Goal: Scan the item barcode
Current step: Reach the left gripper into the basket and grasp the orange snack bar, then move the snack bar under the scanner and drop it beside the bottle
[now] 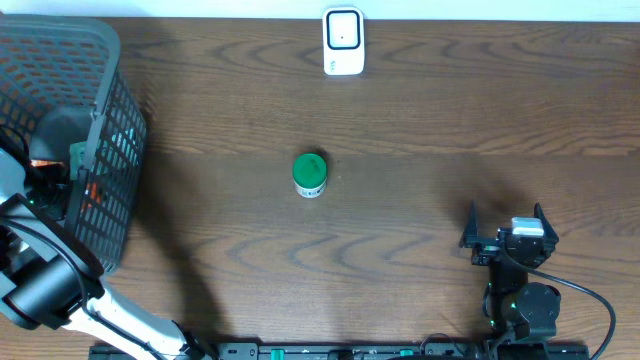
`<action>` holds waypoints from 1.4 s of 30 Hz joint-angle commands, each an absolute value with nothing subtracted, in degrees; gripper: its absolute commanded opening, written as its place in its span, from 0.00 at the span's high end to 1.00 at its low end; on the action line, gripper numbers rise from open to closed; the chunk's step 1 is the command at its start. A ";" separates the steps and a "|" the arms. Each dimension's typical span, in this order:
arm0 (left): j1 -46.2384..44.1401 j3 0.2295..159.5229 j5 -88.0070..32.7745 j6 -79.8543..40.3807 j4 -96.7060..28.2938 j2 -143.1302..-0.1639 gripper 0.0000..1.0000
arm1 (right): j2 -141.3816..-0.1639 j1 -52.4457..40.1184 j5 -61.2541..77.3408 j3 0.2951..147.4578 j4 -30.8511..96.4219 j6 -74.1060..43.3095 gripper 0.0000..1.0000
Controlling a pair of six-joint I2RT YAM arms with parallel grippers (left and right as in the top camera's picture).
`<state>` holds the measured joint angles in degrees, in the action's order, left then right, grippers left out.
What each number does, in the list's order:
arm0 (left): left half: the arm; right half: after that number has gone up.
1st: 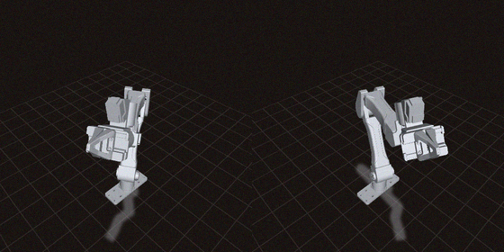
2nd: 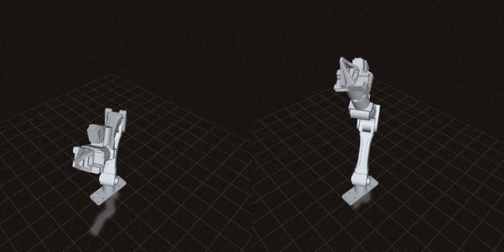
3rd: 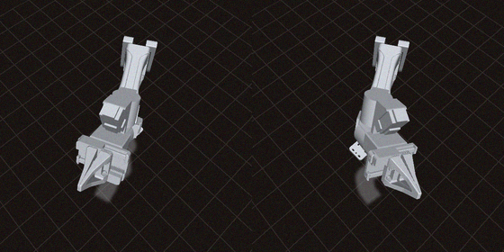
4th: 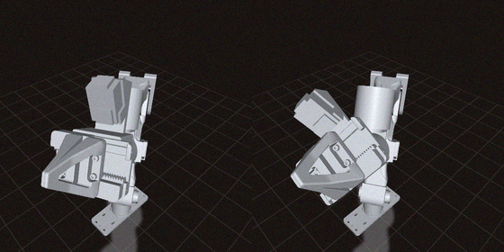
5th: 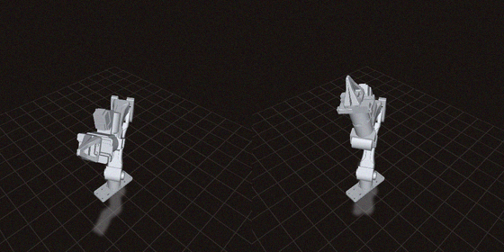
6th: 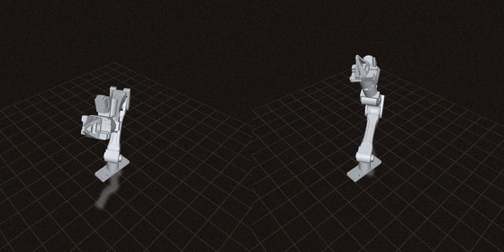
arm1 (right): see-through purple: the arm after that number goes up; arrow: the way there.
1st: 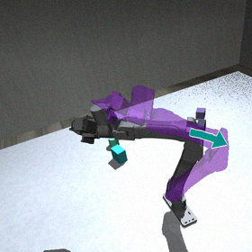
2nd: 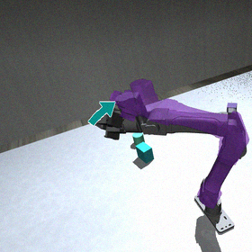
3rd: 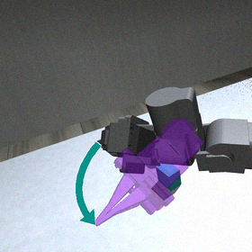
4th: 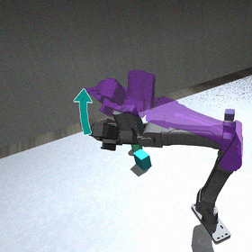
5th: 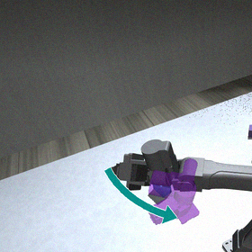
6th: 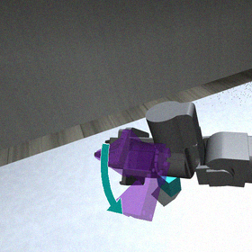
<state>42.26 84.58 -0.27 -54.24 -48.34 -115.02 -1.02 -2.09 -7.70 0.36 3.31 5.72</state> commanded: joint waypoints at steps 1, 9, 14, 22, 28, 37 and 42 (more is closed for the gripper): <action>42.35 84.62 0.64 -52.71 -50.17 -116.05 0.93 | -0.91 -2.20 -7.86 0.32 3.55 6.48 0.01; 42.59 87.26 0.40 -52.10 -54.43 -108.42 0.93 | -0.91 -2.20 -7.86 0.32 3.55 6.48 0.01; 42.59 89.14 0.40 -52.18 -54.43 -96.55 0.93 | -0.91 -2.20 -7.86 0.32 3.55 6.48 0.01; 42.39 89.17 -11.97 -52.16 -47.94 -77.01 0.93 | -0.91 -2.20 -7.86 0.32 3.55 6.48 0.01; 32.88 89.17 -34.00 -52.14 -41.91 -67.64 0.93 | -0.91 -2.20 -7.86 0.32 3.53 6.48 0.01; -13.23 89.10 -21.21 -38.94 -41.45 -72.97 0.93 | -0.91 -2.20 -7.86 0.32 3.55 6.48 0.01; -30.24 89.10 -16.36 -28.47 -41.10 -85.08 0.93 | -0.91 -2.20 -7.86 0.32 3.55 6.48 0.01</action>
<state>-23.31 88.79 -21.17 -38.52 -41.32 -78.81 -1.02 -2.09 -7.66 0.36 3.31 5.72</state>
